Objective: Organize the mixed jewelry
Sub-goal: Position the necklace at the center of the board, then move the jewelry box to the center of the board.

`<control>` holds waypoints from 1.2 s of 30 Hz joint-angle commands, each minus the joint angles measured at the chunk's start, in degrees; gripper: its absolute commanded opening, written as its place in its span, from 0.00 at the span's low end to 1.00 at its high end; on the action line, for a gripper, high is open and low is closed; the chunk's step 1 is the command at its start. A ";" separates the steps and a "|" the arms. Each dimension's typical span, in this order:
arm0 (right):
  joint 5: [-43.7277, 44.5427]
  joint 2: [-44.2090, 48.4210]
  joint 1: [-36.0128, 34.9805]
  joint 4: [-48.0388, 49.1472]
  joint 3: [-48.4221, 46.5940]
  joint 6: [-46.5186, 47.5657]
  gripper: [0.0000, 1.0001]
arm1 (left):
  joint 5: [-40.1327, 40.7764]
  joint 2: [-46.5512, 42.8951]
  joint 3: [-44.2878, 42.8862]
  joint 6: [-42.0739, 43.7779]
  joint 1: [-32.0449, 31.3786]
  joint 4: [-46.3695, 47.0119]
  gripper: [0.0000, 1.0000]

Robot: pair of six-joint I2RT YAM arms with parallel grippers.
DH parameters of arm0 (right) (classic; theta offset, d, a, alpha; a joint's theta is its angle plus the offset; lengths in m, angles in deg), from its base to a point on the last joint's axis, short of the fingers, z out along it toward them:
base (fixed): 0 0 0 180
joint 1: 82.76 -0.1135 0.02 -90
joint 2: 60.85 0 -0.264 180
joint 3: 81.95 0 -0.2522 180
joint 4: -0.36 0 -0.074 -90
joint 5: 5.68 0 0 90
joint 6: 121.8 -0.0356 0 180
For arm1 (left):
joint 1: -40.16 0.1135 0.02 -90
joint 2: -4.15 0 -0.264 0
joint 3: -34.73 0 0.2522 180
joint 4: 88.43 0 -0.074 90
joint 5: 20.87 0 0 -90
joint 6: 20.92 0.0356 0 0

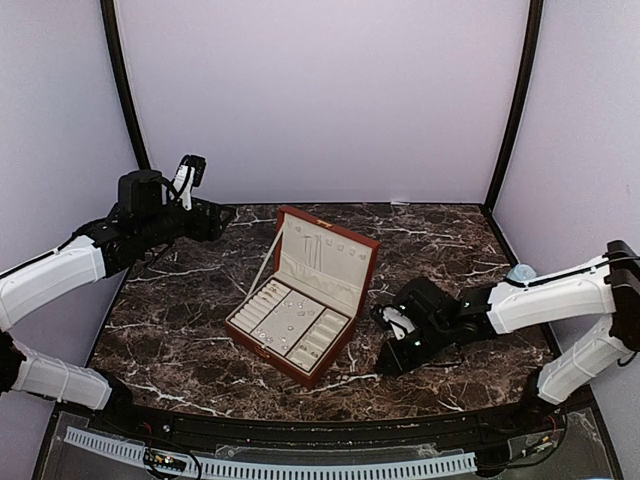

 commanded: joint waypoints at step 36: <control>23.69 -11.81 3.31 -6.72 -14.40 -8.90 0.14 | 0.46 -1.26 0.88 0.26 0.28 0.23 0.80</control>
